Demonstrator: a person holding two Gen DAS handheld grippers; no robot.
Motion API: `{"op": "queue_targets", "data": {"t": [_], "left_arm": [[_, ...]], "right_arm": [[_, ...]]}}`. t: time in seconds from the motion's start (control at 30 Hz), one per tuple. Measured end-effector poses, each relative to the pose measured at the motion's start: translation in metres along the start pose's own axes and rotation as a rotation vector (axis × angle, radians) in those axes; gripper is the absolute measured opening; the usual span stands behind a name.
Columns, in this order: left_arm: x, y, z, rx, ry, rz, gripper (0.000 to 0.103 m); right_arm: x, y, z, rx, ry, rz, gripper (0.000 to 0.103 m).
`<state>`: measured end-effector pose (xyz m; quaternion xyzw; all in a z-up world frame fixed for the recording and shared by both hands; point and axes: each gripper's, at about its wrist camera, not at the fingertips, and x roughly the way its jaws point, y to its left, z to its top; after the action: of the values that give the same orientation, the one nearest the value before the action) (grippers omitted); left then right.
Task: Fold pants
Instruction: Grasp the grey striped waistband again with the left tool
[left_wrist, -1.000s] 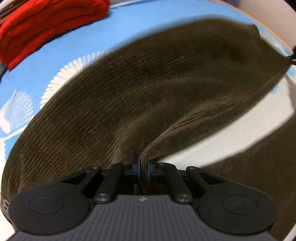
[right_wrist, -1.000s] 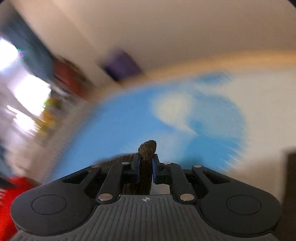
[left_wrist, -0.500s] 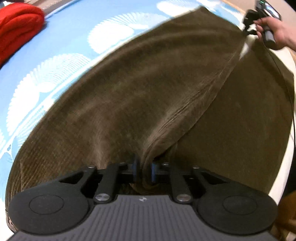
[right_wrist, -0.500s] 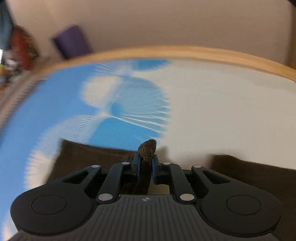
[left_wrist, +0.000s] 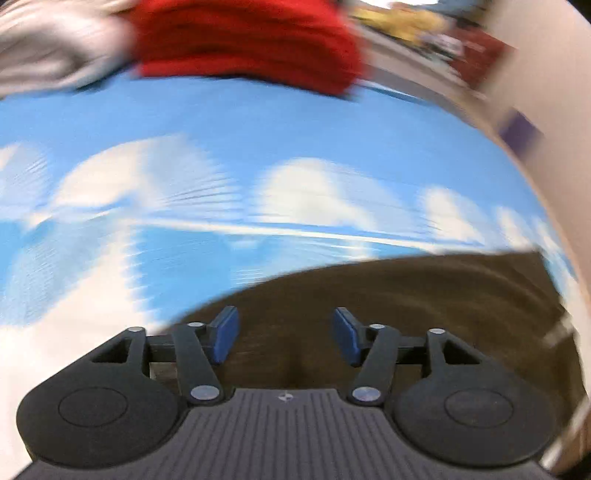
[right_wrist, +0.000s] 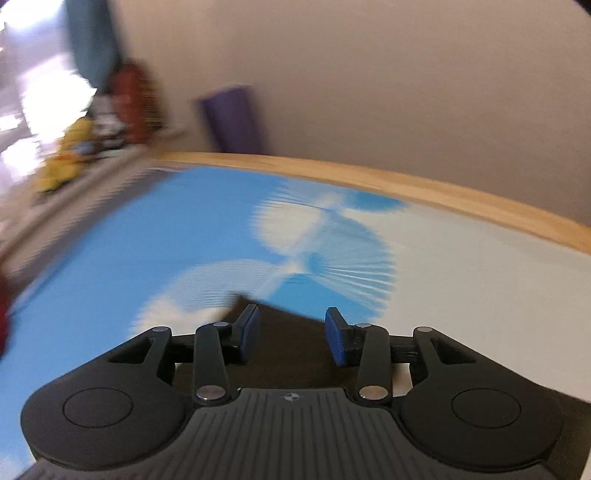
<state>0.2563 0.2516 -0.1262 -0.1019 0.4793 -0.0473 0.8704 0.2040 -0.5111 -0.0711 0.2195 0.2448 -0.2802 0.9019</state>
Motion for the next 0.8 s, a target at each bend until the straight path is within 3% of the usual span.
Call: {"op": "queue_targets", "data": {"t": [0.13, 0.23, 0.33, 0.4, 0.47, 0.53, 0.7, 0.8], "left_arm": [[0.025, 0.064, -0.015, -0.167, 0.074, 0.092, 0.068], [0.041, 0.088, -0.035, -0.208, 0.139, 0.080, 0.068], [0.049, 0.086, -0.047, -0.192, 0.135, 0.028, 0.068], [0.051, 0.078, -0.049, -0.155, 0.104, 0.025, 0.055], [0.045, 0.073, -0.049, -0.112, 0.066, 0.029, 0.031], [0.033, 0.073, -0.048, -0.122, 0.024, 0.011, 0.026], [0.001, 0.056, -0.043, -0.105, -0.115, 0.058, 0.026], [-0.025, 0.046, -0.042, -0.201, -0.130, 0.109, 0.037]], "right_arm": [[-0.061, 0.031, -0.002, -0.107, 0.002, 0.218, 0.046], [-0.112, 0.036, -0.006, -0.165, 0.001, 0.337, 0.051], [-0.148, 0.028, -0.019, -0.194, -0.011, 0.386, 0.052], [-0.163, 0.020, -0.031, -0.211, -0.031, 0.387, 0.052], [-0.170, 0.007, -0.049, -0.214, -0.051, 0.349, 0.052], [-0.165, -0.002, -0.059, -0.210, -0.009, 0.264, 0.052], [-0.171, -0.021, -0.055, -0.135, -0.017, 0.201, 0.052], [-0.171, -0.029, -0.056, -0.106, 0.003, 0.193, 0.052]]}}
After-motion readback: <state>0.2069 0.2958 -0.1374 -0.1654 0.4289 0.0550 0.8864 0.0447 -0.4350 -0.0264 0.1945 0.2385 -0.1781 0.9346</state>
